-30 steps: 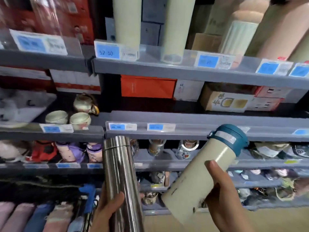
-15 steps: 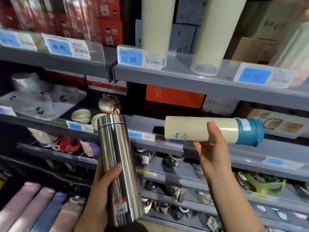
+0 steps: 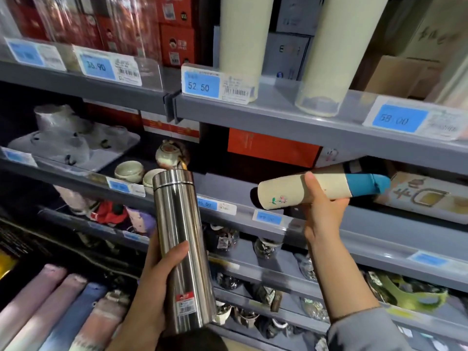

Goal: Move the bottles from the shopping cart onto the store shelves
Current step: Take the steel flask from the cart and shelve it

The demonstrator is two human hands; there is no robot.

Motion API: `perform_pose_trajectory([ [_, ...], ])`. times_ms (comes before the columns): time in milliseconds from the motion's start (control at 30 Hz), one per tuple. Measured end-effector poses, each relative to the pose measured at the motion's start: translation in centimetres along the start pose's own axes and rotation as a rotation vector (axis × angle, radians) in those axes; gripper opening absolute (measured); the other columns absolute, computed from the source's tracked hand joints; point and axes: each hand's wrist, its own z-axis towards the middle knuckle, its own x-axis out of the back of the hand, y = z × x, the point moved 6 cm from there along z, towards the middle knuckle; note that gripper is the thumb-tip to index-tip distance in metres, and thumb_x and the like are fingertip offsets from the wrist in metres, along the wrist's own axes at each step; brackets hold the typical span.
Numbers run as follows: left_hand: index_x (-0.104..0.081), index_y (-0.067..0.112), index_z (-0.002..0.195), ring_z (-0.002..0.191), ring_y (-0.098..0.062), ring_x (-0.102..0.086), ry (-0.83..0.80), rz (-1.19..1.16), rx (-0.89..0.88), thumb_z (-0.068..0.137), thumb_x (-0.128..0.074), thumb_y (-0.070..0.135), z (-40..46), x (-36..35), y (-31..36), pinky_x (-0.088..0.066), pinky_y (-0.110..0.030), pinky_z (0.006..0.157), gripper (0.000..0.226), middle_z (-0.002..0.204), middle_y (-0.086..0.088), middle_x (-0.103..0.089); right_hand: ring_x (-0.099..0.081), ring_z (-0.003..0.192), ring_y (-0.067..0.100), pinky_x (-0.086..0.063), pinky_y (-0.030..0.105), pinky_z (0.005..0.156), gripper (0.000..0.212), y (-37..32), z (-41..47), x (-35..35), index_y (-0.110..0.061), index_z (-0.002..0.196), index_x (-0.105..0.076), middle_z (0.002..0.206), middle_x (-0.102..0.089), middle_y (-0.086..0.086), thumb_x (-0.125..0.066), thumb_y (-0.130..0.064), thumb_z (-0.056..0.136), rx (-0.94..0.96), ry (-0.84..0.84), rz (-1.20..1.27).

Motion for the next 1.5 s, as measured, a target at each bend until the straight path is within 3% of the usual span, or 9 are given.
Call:
perform_pose_trajectory([
  [100,-0.06,0.035,0.117,0.077,-0.03,-0.067,-0.004,0.003,0.001,0.065,-0.065,0.021,0.0,0.1,-0.1,-0.051,-0.041,0.066,0.054,0.095,-0.011,-0.071,-0.061,0.09,0.005,-0.052,0.022,0.071,0.058,-0.4,0.1,-0.1,-0.025,0.114,-0.038,0.104,-0.06,-0.006,-0.081,-0.019,0.075,0.075,-0.021,-0.176],
  [233,-0.06,0.036,0.117,0.078,-0.029,-0.068,0.001,0.016,-0.007,0.068,-0.064,0.02,-0.3,0.3,-0.1,-0.052,-0.042,0.066,0.052,0.099,-0.012,-0.071,-0.058,0.085,0.004,-0.047,0.021,0.065,0.058,-0.7,0.0,-1.3,-0.022,0.111,-0.039,0.098,-0.057,-0.006,-0.083,-0.024,0.073,0.141,-0.086,-0.282],
  [567,-0.062,0.042,0.117,0.081,-0.028,-0.072,-0.018,0.025,-0.002,0.021,-0.095,0.049,-1.1,0.4,0.1,-0.056,-0.04,0.057,0.101,0.107,-0.011,-0.072,-0.054,0.102,0.02,-0.045,0.029,0.076,0.073,-0.8,-1.0,-4.2,-0.018,0.108,-0.033,0.115,-0.052,0.007,-0.087,-0.041,0.064,0.433,-0.157,-0.745],
  [733,-0.06,0.041,0.119,0.083,-0.029,-0.071,0.007,0.024,0.018,0.048,-0.091,0.031,-1.6,0.9,-0.3,-0.054,-0.041,0.062,0.077,0.109,-0.011,-0.071,-0.055,0.101,0.026,-0.049,0.039,0.079,0.082,-0.9,-1.4,-5.0,-0.006,0.116,-0.04,0.114,-0.053,0.011,-0.082,-0.054,0.065,0.503,-0.137,-0.971],
  [900,-0.062,0.045,0.112,0.079,-0.021,-0.073,0.0,0.022,0.016,0.012,-0.093,0.057,-2.0,1.4,-0.6,-0.055,-0.037,0.062,0.105,0.101,-0.001,-0.074,-0.055,0.105,0.03,-0.048,0.038,0.079,0.086,-1.8,-0.7,-4.1,-0.003,0.12,-0.041,0.117,-0.054,0.014,-0.078,-0.059,0.066,0.485,-0.098,-1.044],
  [967,-0.059,0.041,0.121,0.08,-0.023,-0.072,0.0,-0.001,0.026,0.025,-0.093,0.058,-2.1,1.5,-1.0,-0.055,-0.038,0.062,0.103,0.106,-0.005,-0.073,-0.056,0.106,0.03,-0.049,0.04,0.082,0.087,-1.9,-0.6,-3.8,-0.003,0.121,-0.04,0.118,-0.054,0.013,-0.078,-0.059,0.066,0.486,-0.1,-1.047],
  [1100,-0.055,0.034,0.13,0.081,-0.027,-0.07,0.001,-0.035,0.044,0.074,-0.061,0.036,-2.0,1.6,-1.7,-0.053,-0.041,0.068,0.056,0.107,-0.012,-0.07,-0.056,0.105,0.028,-0.05,0.038,0.079,0.087,-1.7,-0.7,-3.9,-0.004,0.122,-0.04,0.118,-0.054,0.012,-0.077,-0.06,0.067,0.492,-0.126,-1.075],
  [1367,-0.047,0.044,0.132,0.09,-0.022,-0.071,-0.023,0.144,-0.045,0.07,-0.066,0.031,-1.3,0.5,-0.9,-0.054,-0.039,0.071,0.067,0.112,-0.003,-0.069,-0.048,0.112,0.021,-0.048,0.04,0.086,0.096,-0.7,-1.1,-2.8,-0.008,0.133,-0.034,0.13,-0.043,0.011,-0.081,-0.055,0.064,0.47,-0.195,-1.056],
  [1500,-0.037,0.047,0.14,0.103,-0.019,-0.067,-0.051,0.217,-0.084,0.071,-0.068,0.035,-1.0,0.1,-1.0,-0.054,-0.04,0.082,0.077,0.12,0.005,-0.064,-0.048,0.114,0.012,-0.048,0.037,0.094,0.077,-2.6,-5.9,-0.1,-0.014,0.139,-0.037,0.129,-0.044,0.003,-0.075,-0.043,0.078,0.716,-0.148,-0.896],
])
